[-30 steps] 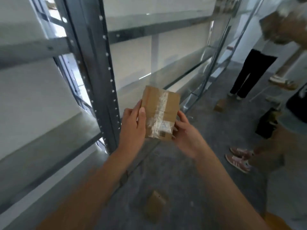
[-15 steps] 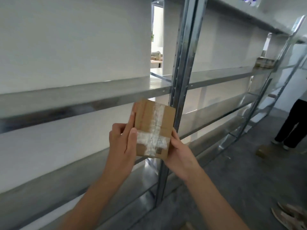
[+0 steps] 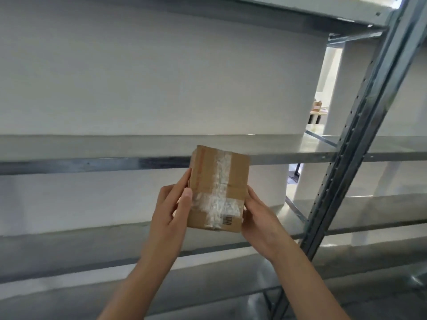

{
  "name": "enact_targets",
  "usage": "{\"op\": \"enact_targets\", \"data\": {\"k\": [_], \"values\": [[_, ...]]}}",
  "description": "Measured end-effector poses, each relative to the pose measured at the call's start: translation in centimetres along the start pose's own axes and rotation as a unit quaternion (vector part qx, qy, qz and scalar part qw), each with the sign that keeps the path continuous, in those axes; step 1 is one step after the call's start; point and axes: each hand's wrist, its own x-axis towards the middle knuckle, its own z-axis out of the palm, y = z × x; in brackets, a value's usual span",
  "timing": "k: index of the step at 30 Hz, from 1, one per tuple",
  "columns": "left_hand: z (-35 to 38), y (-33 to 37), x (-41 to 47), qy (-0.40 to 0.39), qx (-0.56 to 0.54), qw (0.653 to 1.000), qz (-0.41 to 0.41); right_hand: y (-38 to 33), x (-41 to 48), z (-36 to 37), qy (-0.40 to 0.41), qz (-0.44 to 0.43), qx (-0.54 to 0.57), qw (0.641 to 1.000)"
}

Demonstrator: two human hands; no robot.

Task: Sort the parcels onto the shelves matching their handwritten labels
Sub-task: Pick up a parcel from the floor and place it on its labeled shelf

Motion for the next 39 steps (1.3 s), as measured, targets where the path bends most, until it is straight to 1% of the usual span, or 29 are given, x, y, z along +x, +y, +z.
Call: {"op": "enact_targets", "data": {"k": [3, 6, 10, 13, 17, 21, 23, 26, 29, 33, 35, 39], "values": [[-0.8, 1.0, -1.8, 0.026, -0.007, 1.0, 0.002, 0.0, -0.5, 0.8, -0.034, 0.004, -0.017, 0.999], [-1.4, 1.6, -3.2, 0.043, 0.005, 0.999, -0.001, -0.3, -1.1, 1.6, -0.054, -0.006, -0.065, 0.996], [-2.3, 1.1, -4.0, 0.076, 0.012, 0.997, -0.026, -0.3, -1.8, 2.3, -0.041, -0.018, -0.158, 0.986], [-2.8, 0.8, -4.3, 0.08, 0.007, 0.996, -0.037, -0.4, -2.0, 2.4, -0.041, -0.038, -0.234, 0.971], [-3.1, 1.1, -4.9, 0.09, 0.005, 0.996, -0.016, -0.9, -2.2, 2.6, -0.052, -0.034, -0.203, 0.977], [-2.8, 1.0, -5.1, 0.069, 0.04, 0.996, 0.03, -1.6, -2.5, 3.0, -0.026, -0.029, -0.183, 0.982], [-2.5, 0.8, -5.1, 0.07, 0.04, 0.996, 0.043, -1.8, -2.6, 2.9, -0.015, -0.033, -0.172, 0.984], [-2.1, 0.1, -5.3, 0.068, 0.015, 0.996, 0.047, -1.9, -2.4, 2.7, 0.001, -0.039, -0.145, 0.989], [-2.0, -0.2, -5.5, 0.075, 0.006, 0.996, 0.047, -2.0, -2.3, 2.4, -0.002, -0.049, -0.131, 0.99], [-2.3, 0.1, -5.2, 0.073, -0.053, 0.995, 0.041, -1.7, -1.9, 1.8, -0.006, -0.06, -0.105, 0.993], [-2.4, 0.6, -5.0, 0.076, -0.074, 0.994, 0.035, -1.4, -1.8, 1.4, -0.013, -0.065, -0.116, 0.991], [-2.5, 0.7, -4.7, 0.096, -0.076, 0.991, 0.048, -0.7, -1.9, 1.0, -0.046, -0.07, -0.142, 0.986]]}}
